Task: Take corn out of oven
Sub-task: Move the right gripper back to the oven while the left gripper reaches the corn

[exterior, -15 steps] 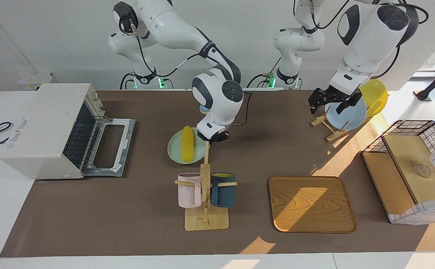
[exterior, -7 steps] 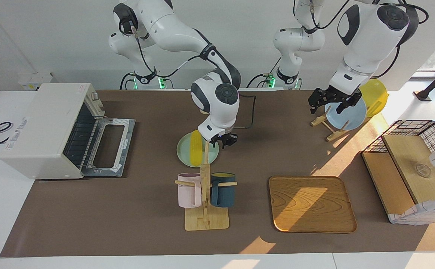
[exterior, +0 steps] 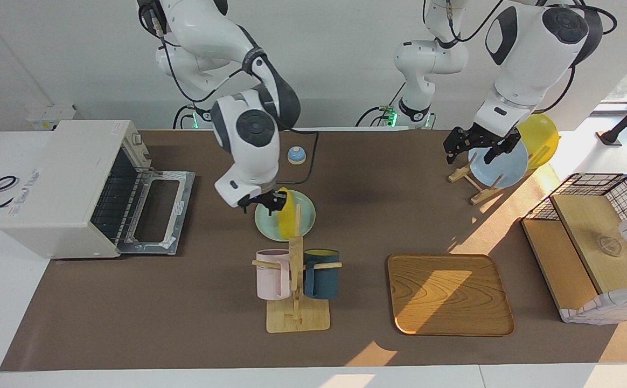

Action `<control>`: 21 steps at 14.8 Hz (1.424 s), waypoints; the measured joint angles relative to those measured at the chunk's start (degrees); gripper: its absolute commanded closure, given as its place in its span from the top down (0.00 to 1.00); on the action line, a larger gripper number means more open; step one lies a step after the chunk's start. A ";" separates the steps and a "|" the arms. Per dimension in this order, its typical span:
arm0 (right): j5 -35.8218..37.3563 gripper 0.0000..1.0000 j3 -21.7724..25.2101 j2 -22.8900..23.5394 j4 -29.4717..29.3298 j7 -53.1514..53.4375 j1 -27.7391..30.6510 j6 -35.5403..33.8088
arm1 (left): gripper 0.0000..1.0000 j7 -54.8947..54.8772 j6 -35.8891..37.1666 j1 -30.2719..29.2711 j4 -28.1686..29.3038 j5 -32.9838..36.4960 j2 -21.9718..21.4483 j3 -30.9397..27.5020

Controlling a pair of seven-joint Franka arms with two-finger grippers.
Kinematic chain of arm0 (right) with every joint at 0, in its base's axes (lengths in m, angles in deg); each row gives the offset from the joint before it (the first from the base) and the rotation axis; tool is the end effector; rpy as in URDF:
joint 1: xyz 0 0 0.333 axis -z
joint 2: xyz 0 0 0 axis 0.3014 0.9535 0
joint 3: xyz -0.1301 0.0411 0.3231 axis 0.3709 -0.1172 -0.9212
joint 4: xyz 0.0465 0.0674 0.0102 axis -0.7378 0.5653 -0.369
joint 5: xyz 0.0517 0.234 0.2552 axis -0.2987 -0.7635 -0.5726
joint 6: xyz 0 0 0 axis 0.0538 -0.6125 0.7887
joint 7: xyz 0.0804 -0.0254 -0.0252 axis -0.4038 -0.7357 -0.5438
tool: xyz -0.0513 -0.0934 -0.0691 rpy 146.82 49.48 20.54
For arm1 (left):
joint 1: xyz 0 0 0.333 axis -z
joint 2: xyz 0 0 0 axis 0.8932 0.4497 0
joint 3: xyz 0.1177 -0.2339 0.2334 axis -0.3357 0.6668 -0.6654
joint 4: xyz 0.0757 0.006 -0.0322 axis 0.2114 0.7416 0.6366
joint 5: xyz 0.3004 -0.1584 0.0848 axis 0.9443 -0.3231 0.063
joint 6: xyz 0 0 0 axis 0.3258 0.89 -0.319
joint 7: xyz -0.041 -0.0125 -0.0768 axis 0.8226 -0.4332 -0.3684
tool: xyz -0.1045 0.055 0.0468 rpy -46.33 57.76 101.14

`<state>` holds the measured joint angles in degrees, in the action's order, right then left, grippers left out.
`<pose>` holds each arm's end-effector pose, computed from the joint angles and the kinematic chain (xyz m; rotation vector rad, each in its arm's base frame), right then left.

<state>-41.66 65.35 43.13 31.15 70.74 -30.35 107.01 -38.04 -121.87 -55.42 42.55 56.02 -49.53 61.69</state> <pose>0.5825 0.1802 0.4492 3.0079 -0.1425 -0.2166 0.4972 -0.1021 0.6018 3.1048 -0.1151 -0.0376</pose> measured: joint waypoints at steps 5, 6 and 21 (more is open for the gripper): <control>0.38 0.00 -0.02 -2.78 13.89 -3.96 5.26 9.57 | 1.00 0.00 0.00 0.11 -0.09 0.00 -0.71 0.48; 0.85 0.00 -0.03 -3.17 16.95 -5.07 5.78 12.12 | 1.00 0.00 0.00 0.26 -0.09 -0.01 -0.71 0.73; 15.35 0.00 -0.28 -4.15 26.96 -12.67 11.73 19.34 | 1.00 30.08 -24.10 31.30 6.02 -2.52 11.34 1.75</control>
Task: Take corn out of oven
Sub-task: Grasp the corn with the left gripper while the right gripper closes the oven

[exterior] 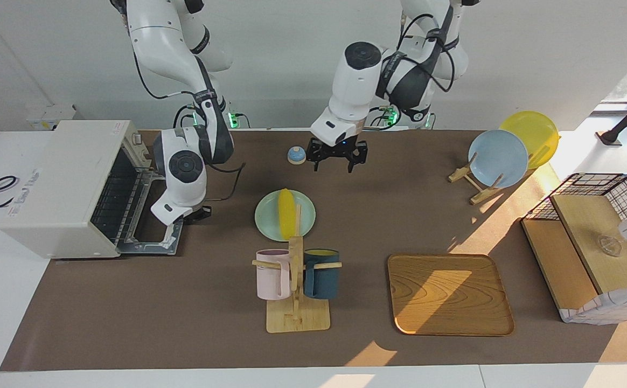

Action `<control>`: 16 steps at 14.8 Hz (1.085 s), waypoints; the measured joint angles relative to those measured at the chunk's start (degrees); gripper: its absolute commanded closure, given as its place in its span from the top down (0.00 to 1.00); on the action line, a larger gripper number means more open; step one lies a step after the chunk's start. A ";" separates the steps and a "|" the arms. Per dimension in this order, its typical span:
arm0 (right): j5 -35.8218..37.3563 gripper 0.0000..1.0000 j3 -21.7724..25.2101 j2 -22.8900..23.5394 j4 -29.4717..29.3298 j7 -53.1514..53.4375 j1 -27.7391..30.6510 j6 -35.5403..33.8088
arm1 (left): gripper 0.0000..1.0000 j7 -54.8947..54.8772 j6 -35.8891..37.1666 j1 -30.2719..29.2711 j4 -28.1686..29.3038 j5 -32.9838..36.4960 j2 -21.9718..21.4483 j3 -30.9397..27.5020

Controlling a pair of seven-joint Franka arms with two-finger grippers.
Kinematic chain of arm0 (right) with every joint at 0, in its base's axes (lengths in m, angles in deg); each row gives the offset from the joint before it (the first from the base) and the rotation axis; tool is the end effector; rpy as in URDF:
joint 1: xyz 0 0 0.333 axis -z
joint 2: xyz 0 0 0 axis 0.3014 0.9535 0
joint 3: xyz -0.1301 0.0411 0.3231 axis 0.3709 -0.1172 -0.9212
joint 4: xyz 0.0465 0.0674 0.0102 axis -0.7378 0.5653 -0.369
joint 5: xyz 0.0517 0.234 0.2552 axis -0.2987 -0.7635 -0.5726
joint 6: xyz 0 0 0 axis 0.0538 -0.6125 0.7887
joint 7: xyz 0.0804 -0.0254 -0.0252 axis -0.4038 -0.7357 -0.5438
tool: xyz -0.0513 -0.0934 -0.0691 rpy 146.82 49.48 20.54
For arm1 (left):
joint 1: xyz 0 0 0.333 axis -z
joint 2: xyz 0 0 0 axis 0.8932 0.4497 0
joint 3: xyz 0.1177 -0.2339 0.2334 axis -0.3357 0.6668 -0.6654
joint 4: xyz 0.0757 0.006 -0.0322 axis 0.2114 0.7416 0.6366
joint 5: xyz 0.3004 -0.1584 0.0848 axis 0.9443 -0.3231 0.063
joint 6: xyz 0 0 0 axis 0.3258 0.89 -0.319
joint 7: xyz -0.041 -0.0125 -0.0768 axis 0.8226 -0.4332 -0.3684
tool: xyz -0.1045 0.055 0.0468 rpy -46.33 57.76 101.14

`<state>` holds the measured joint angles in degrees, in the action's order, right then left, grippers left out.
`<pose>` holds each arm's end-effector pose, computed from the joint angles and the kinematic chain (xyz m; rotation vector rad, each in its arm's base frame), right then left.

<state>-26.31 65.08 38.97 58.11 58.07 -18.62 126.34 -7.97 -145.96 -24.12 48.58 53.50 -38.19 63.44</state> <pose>0.5359 0.0446 0.3304 2.8231 0.1765 -0.2620 0.4201 -0.4106 0.4860 3.0062 -0.1367 0.0264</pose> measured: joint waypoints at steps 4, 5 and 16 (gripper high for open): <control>0.42 0.00 -0.68 -0.22 -2.13 -4.31 -0.08 -4.26 | 1.00 0.64 -9.20 3.62 -0.17 0.00 6.33 -0.14; 0.36 0.00 -0.98 -0.82 -3.68 -6.28 -0.08 -7.32 | 1.00 0.67 -11.09 4.08 -0.75 0.00 8.01 -0.20; -6.98 0.00 -0.28 -13.63 -9.27 -28.79 13.56 -18.81 | 1.00 -0.82 -19.02 4.30 -10.06 0.58 21.49 -1.35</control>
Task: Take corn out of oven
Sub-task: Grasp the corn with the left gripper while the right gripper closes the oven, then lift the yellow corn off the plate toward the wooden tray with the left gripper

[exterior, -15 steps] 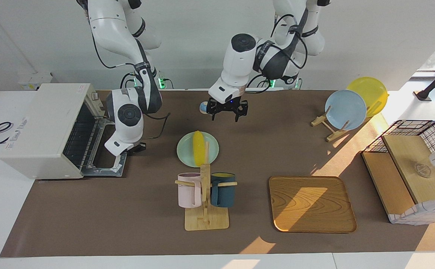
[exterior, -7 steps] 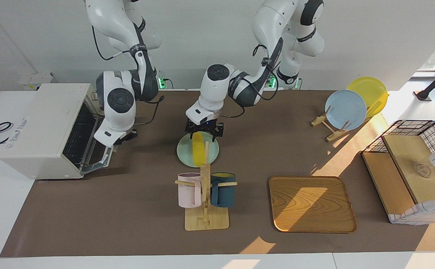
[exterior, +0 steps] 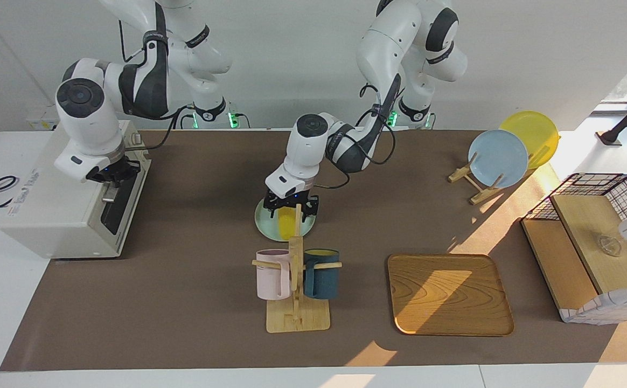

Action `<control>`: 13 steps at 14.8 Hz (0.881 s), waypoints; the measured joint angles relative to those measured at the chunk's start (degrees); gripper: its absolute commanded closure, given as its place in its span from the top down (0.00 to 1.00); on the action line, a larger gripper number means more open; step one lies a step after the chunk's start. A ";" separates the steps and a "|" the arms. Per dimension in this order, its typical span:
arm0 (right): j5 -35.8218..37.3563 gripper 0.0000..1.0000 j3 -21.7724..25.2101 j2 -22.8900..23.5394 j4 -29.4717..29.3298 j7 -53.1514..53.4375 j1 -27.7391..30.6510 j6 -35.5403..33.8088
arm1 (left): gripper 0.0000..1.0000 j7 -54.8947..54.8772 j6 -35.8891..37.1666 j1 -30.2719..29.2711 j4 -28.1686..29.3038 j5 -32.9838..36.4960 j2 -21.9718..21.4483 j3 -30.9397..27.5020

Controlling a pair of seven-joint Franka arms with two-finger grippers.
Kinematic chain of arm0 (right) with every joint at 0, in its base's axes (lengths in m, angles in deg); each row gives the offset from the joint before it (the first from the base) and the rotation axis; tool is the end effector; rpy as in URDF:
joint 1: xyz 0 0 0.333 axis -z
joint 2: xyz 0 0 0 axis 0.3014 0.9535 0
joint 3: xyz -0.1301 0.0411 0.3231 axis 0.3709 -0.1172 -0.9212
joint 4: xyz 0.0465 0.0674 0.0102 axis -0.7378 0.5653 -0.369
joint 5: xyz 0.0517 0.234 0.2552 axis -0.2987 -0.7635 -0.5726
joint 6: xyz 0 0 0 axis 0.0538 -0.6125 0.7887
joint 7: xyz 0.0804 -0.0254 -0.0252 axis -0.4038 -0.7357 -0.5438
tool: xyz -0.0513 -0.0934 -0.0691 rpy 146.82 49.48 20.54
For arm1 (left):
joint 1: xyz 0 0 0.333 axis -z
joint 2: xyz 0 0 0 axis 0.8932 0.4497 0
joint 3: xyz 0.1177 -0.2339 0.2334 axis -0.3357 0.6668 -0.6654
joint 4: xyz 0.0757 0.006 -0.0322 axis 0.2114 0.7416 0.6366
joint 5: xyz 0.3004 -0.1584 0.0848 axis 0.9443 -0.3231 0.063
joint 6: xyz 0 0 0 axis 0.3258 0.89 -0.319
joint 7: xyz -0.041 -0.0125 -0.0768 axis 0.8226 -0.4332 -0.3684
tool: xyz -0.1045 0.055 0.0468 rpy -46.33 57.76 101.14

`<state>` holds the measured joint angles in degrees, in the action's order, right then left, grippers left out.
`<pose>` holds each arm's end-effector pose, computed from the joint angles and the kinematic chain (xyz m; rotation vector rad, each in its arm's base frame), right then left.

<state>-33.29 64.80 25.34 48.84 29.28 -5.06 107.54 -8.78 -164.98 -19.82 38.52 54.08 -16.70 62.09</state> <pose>0.5057 -0.0781 0.4987 2.9079 0.3533 -0.3090 0.4776 -0.5043 0.3578 2.9126 -0.1950 0.1711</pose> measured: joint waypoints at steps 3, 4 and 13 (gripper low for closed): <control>-7.86 0.00 -0.04 -0.38 -6.80 0.18 -0.38 -8.23 | 1.00 -0.01 -1.73 0.02 1.18 0.10 0.11 0.07; -8.73 0.07 -0.29 -0.68 -10.55 0.72 -0.90 -11.72 | 1.00 -0.01 -2.21 0.10 1.76 0.11 0.11 0.14; -12.37 1.00 -0.26 -0.19 -18.72 4.37 -3.59 -16.53 | 0.00 -0.02 -2.38 0.51 2.69 0.13 0.05 0.15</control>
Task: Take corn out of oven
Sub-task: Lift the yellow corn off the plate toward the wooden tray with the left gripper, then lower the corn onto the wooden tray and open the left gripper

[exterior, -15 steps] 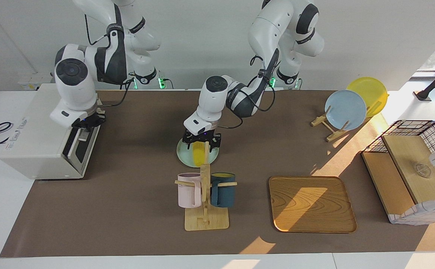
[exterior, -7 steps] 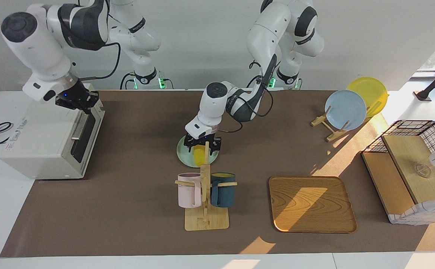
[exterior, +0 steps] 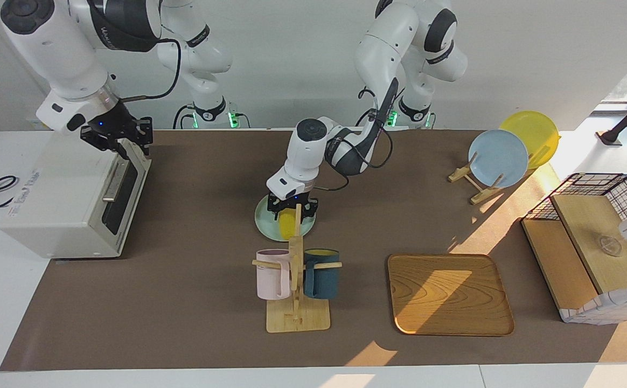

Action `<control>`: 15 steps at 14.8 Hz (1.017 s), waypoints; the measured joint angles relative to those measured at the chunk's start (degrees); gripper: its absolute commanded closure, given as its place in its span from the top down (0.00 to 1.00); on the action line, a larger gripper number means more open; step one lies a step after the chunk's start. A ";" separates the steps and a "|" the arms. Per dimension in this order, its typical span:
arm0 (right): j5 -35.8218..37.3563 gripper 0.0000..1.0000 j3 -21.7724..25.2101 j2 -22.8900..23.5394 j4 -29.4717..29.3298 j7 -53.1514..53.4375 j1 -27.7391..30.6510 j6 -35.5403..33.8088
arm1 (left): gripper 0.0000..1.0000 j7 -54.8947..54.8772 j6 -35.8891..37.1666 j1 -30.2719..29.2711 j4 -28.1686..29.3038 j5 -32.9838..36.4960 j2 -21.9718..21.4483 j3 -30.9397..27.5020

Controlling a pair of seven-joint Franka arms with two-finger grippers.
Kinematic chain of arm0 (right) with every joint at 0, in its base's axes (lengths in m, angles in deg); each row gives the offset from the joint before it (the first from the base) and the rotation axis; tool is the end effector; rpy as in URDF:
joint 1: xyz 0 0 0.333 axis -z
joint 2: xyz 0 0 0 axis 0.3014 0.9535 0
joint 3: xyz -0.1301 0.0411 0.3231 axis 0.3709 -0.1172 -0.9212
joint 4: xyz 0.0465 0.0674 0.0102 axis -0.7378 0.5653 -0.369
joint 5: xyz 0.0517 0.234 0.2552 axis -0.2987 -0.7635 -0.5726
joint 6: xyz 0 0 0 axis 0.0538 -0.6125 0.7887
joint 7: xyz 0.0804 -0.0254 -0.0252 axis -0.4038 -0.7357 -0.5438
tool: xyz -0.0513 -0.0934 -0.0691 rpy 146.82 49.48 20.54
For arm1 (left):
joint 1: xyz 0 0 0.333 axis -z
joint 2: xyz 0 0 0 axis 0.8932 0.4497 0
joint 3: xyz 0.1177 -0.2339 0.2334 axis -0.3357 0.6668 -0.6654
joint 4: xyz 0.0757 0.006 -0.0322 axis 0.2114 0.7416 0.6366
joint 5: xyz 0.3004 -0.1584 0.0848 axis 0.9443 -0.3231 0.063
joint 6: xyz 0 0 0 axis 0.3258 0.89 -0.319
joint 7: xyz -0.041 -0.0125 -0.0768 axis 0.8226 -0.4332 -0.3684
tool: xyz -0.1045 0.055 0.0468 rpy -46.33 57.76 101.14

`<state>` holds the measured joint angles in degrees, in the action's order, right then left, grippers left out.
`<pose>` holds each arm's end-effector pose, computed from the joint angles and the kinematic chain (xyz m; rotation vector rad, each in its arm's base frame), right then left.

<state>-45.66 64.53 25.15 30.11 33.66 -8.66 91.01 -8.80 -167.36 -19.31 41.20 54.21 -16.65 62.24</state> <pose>0.5095 -0.0221 0.6140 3.1139 0.2552 -0.2047 0.4673 -0.5045 0.3416 2.9170 -0.2109 0.1653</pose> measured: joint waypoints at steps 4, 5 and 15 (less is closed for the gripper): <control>0.00 1.00 0.01 1.03 -3.19 1.43 -0.05 -0.32 | 0.00 0.00 2.97 -0.07 -0.80 0.00 -0.94 -0.18; 0.01 1.00 0.06 1.31 -3.35 1.60 0.01 -0.32 | 0.00 0.00 4.58 -0.18 -1.17 0.00 -1.78 -0.37; 0.12 1.00 1.17 1.89 -3.67 5.02 -1.26 -0.83 | 0.00 -17.20 16.85 -22.31 -2.22 0.14 -11.12 -1.52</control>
<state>-45.53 65.70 27.04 26.44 38.68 -9.92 90.18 -26.00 -150.51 -41.62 38.99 54.34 -27.77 60.71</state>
